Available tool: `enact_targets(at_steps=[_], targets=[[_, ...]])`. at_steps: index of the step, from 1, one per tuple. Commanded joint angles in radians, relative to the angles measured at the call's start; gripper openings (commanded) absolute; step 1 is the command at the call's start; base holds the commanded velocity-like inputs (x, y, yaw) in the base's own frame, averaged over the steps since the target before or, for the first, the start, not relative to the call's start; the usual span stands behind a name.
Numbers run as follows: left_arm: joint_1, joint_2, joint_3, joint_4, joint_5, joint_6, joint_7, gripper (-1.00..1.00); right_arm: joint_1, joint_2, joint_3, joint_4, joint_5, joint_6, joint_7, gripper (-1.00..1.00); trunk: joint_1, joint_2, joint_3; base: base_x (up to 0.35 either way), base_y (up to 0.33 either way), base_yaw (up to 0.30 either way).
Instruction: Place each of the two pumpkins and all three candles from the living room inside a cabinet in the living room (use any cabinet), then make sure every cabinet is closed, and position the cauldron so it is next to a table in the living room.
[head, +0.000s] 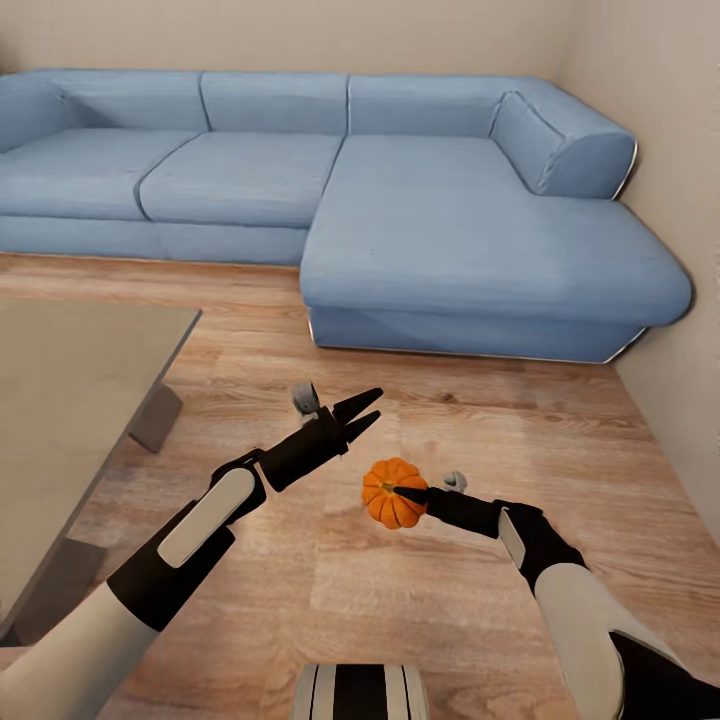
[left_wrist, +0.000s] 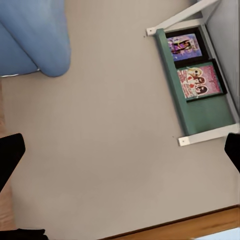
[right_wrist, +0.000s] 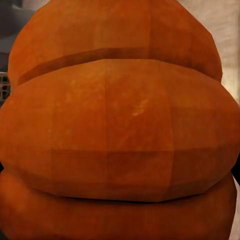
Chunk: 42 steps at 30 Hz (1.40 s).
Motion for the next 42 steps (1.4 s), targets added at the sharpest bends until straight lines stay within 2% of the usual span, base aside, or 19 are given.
enact_targets(at_steps=[1,11,12,13,16,17,18,21,27,33,38,42], targets=[[0.000,0.000,0.000,0.000,0.000,0.000,0.000,1.00,0.000,-0.001,0.000,0.000,0.001,0.000,0.000,-1.00,0.000,0.000,0.004,0.000,0.000,0.000],[0.000,0.000,0.000,0.007,-0.002,0.000,0.009,1.00,0.000,-0.002,0.000,0.007,-0.001,-0.002,-0.002,-1.00,-0.005,0.003,0.043,0.000,0.000,0.000],[0.000,-0.001,0.000,0.011,-0.002,-0.001,0.045,1.00,0.000,-0.003,0.002,0.009,0.000,-0.003,-0.005,-1.00,-0.005,0.003,0.047,0.000,0.000,0.000],[0.000,-0.014,-0.001,0.014,-0.001,-0.001,0.153,1.00,0.001,-0.003,0.007,0.014,0.011,-0.004,-0.009,-1.00,-0.006,0.003,0.050,0.000,0.000,0.000],[0.000,-0.015,-0.003,0.015,0.000,0.006,0.168,1.00,0.006,-0.009,0.008,0.014,0.012,-0.004,-0.007,-1.00,-0.007,0.004,0.062,0.000,0.000,0.000],[0.000,-0.015,-0.003,0.016,0.000,0.022,0.169,1.00,0.008,-0.015,0.008,0.014,0.012,-0.004,-0.006,-1.00,-0.008,0.004,0.066,0.000,0.000,0.000],[0.000,-0.017,0.002,0.018,-0.002,0.159,0.170,1.00,0.011,-0.037,0.008,0.014,0.008,-0.004,-0.002,-1.00,-0.008,0.004,0.070,0.000,0.000,0.000],[0.001,-0.016,0.005,0.018,-0.001,0.238,0.166,1.00,0.016,-0.043,0.008,0.016,0.011,-0.005,-0.002,-1.00,-0.009,0.005,0.081,0.000,0.000,0.000],[0.002,-0.017,0.005,0.018,-0.002,0.241,0.166,1.00,0.025,-0.058,0.008,0.015,0.011,-0.004,0.000,-1.00,-0.012,0.006,0.105,0.000,0.000,0.000],[0.002,-0.016,0.006,0.033,0.001,0.235,0.171,1.00,0.026,-0.060,0.008,0.016,0.007,-0.004,0.000,-1.00,-0.015,0.008,0.128,0.000,0.000,0.000],[0.002,-0.017,0.004,0.128,-0.003,0.235,0.171,1.00,0.026,-0.060,0.008,0.022,0.006,-0.003,0.000,-1.00,-0.017,0.009,0.147,0.000,0.000,0.000],[0.002,-0.016,0.004,0.231,-0.052,0.237,0.171,1.00,0.026,-0.060,0.008,0.026,0.005,-0.002,0.000,-1.00,-0.019,0.010,0.163,0.000,0.000,0.000]])
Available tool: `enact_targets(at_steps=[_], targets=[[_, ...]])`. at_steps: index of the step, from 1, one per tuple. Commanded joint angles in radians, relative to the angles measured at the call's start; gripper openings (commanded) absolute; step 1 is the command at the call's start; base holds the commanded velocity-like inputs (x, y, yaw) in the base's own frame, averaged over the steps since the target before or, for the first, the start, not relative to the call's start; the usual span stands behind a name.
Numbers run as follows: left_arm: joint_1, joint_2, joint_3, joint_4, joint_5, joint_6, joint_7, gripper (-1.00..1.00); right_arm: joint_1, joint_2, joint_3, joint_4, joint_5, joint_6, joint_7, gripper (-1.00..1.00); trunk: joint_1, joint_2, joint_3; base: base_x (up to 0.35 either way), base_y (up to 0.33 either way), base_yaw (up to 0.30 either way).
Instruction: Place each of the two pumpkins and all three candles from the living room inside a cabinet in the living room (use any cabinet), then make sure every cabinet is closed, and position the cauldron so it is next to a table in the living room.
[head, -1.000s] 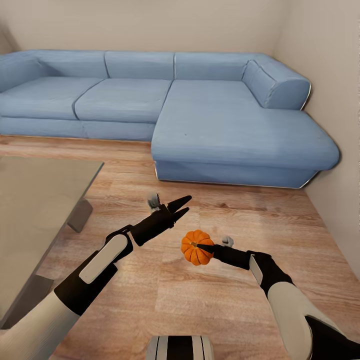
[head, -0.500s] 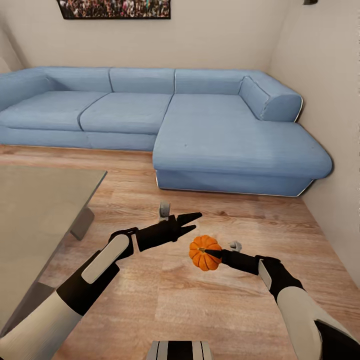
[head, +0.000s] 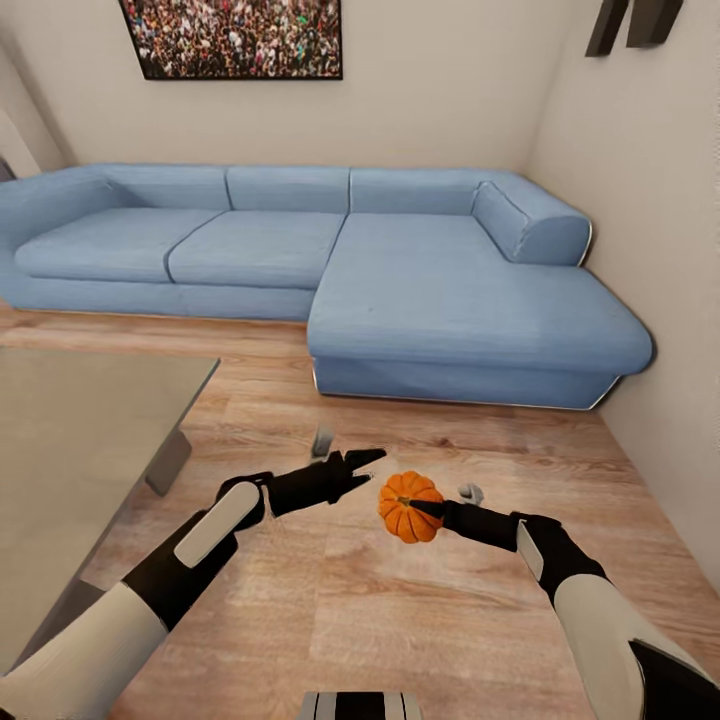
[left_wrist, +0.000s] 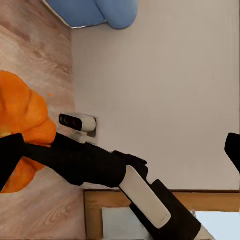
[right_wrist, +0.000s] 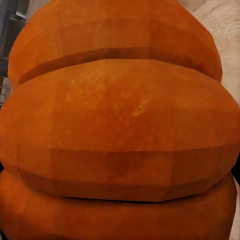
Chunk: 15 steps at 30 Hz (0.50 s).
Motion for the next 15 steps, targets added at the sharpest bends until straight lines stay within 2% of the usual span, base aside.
enact_targets(at_steps=[1,3,8,12,15], targets=[[0.000,0.000,0.000,0.029,-0.020,0.002,-0.001,1.00,0.000,0.000,0.000,0.000,0.001,0.000,0.000,-1.00,0.000,0.000,0.004,0.000,0.000,0.000],[0.000,0.000,-0.006,0.063,-0.038,0.004,-0.001,1.00,0.000,0.000,0.000,0.001,0.001,0.000,0.000,-1.00,-0.001,0.001,0.012,-0.030,0.000,0.000],[0.000,-0.002,-0.006,0.071,-0.042,0.002,-0.003,1.00,0.000,0.000,0.000,0.001,0.001,0.000,0.000,-1.00,-0.004,0.002,0.031,-0.190,0.035,0.000],[0.000,-0.002,-0.005,0.069,-0.041,-0.002,-0.005,1.00,0.000,0.000,0.000,0.000,0.002,0.000,0.000,-1.00,-0.014,0.020,0.045,-0.028,0.006,0.000],[0.001,-0.002,-0.006,0.070,-0.040,-0.005,-0.009,1.00,0.000,0.000,0.000,-0.001,0.002,0.000,0.000,-1.00,-0.014,0.020,0.045,-0.005,0.001,0.000]])
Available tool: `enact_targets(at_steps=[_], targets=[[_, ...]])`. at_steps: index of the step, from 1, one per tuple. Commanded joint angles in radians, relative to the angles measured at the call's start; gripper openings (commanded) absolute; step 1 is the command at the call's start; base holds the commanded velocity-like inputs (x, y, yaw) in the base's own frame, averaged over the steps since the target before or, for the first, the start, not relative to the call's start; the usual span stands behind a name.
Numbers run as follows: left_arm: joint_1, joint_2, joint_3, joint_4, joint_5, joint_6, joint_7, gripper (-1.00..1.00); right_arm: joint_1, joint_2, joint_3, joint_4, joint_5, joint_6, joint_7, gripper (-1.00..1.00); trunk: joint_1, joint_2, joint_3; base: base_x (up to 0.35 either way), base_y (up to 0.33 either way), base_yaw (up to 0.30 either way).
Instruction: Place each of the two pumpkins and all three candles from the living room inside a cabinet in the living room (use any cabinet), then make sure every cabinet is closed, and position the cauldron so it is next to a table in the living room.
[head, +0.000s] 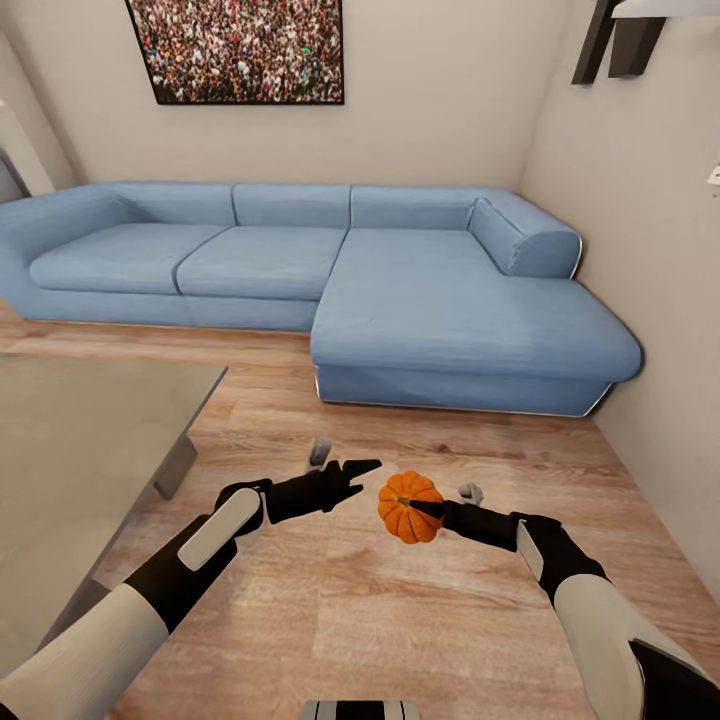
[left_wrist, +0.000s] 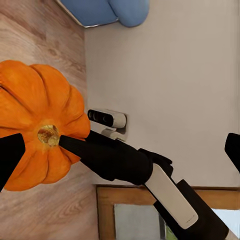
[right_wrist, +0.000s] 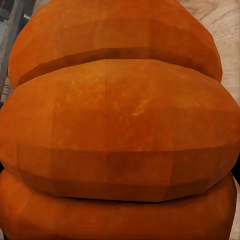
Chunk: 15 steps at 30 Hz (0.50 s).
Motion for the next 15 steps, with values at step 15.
enact_targets(at_steps=[15], targets=[[0.001,0.007,0.000,0.003,0.010,0.000,-0.046,1.00,0.000,0.000,0.000,0.000,-0.002,0.000,0.000,-1.00,0.000,0.000,0.003,0.000,0.000,-0.030]])
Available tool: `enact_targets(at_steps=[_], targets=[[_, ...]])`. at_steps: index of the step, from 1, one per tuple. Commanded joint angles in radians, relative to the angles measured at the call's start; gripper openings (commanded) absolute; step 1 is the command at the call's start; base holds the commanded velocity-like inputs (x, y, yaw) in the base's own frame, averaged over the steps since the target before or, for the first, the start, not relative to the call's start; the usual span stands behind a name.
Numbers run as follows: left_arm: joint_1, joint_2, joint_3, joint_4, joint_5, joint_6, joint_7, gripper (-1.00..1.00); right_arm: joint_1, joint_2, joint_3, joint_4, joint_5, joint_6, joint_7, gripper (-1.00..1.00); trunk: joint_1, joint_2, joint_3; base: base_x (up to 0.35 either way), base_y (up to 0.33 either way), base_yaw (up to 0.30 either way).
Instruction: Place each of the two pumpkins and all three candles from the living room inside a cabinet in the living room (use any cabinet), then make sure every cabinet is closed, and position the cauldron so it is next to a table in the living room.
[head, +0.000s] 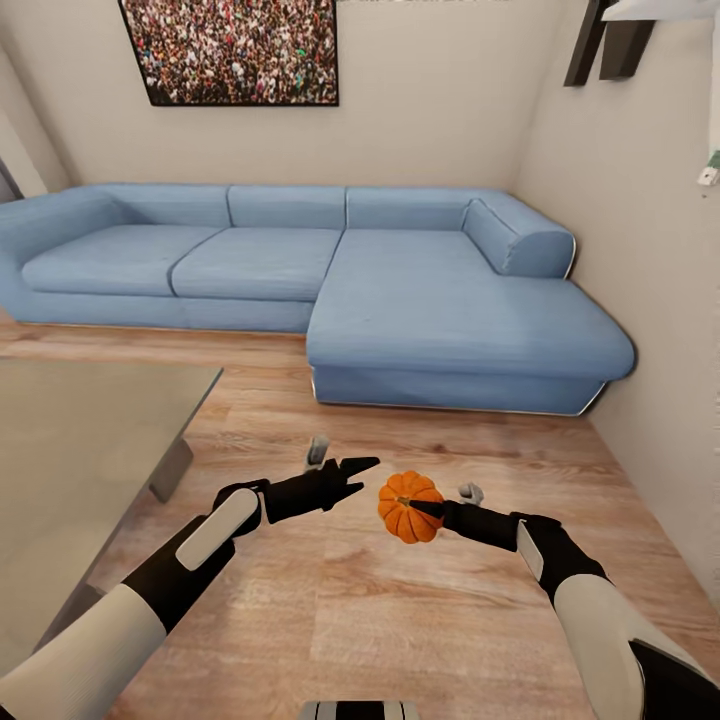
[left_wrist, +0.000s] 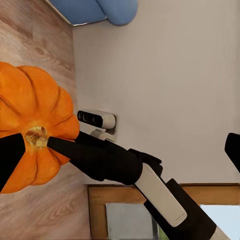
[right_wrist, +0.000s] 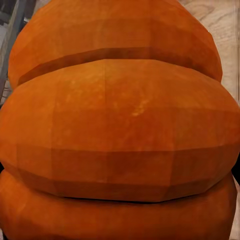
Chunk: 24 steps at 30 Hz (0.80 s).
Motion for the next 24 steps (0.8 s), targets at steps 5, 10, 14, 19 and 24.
enact_targets(at_steps=[5,10,14,19,24], targets=[[0.000,0.000,0.000,0.001,0.000,0.000,0.000,1.00,0.000,0.000,0.000,0.000,-0.001,0.000,0.001,-1.00,0.000,0.000,0.005,0.000,0.000,-0.221],[0.000,0.002,0.001,0.004,-0.003,-0.002,0.001,1.00,0.000,0.000,0.000,0.001,-0.002,0.000,0.000,-1.00,0.000,0.000,0.011,0.000,0.000,-0.238],[0.000,0.003,0.005,0.113,-0.008,-0.003,0.001,1.00,0.000,-0.003,0.000,0.001,-0.002,0.000,0.000,-1.00,0.000,0.000,0.015,0.000,0.000,-0.244],[0.000,0.001,0.008,0.229,-0.010,-0.003,0.003,1.00,0.000,-0.003,0.000,0.002,-0.002,0.000,0.000,-1.00,0.000,0.000,0.020,0.000,0.000,-0.245],[0.000,0.001,-0.002,0.275,-0.013,-0.005,0.006,1.00,0.000,-0.003,0.000,0.003,-0.003,0.000,0.000,-1.00,-0.004,0.007,0.028,0.000,0.000,-0.245]])
